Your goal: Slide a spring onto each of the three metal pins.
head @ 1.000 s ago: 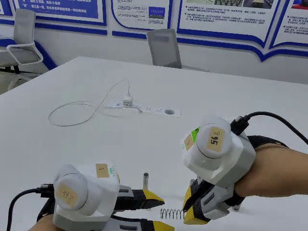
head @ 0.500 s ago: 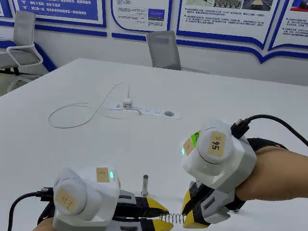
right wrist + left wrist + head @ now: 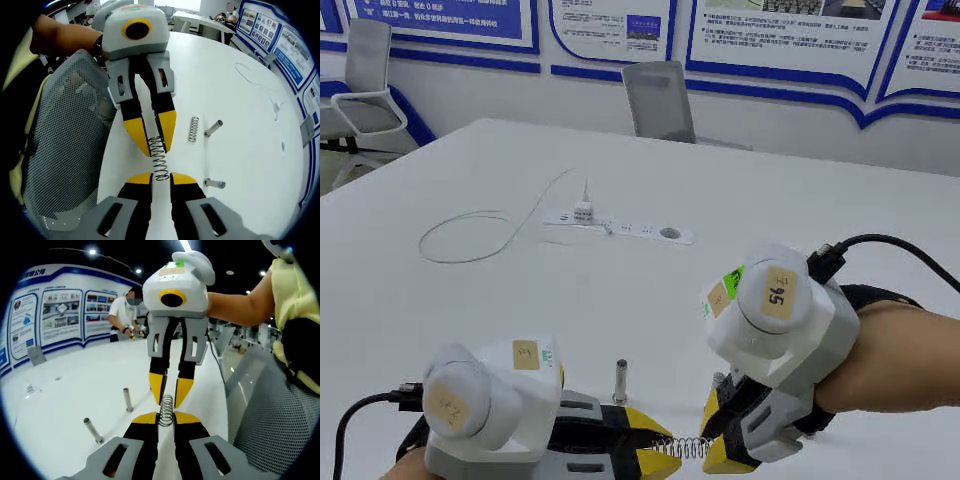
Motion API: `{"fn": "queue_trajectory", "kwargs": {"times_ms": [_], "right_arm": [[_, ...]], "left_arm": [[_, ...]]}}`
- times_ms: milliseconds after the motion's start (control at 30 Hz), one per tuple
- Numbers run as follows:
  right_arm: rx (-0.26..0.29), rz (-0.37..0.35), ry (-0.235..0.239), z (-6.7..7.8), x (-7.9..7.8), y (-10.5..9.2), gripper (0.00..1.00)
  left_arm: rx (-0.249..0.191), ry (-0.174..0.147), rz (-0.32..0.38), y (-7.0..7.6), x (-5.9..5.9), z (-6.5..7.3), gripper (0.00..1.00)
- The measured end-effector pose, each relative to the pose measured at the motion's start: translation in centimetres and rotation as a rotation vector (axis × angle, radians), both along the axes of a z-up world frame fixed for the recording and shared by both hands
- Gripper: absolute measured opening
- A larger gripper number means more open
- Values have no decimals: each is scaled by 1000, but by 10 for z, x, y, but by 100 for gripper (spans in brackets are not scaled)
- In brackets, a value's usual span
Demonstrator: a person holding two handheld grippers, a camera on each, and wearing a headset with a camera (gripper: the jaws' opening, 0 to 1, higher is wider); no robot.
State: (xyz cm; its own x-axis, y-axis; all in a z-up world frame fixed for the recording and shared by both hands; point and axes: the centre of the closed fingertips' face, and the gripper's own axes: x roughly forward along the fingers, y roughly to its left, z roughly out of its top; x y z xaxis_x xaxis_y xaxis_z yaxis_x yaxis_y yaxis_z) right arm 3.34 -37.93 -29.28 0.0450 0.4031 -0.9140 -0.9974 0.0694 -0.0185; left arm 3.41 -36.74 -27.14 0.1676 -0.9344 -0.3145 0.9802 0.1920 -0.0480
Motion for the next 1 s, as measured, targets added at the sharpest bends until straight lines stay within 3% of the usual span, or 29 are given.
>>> {"fn": "queue_trajectory", "kwargs": {"times_ms": [100,333,533,700,1000], "right_arm": [[5,0,-1,-1,1,-1,14],[19,4,-9,1,3,0,13],[30,1,-24,10,4,1,12],[65,-11,-24,22,6,7,12],[75,12,-35,31,1,17,12]], "left_arm": [[-33,17,5,1,1,5,10],[-50,29,9,0,2,7,10],[-44,30,12,0,3,4,10],[-13,17,7,-1,3,-2,10],[13,3,-4,-2,1,-5,10]]}}
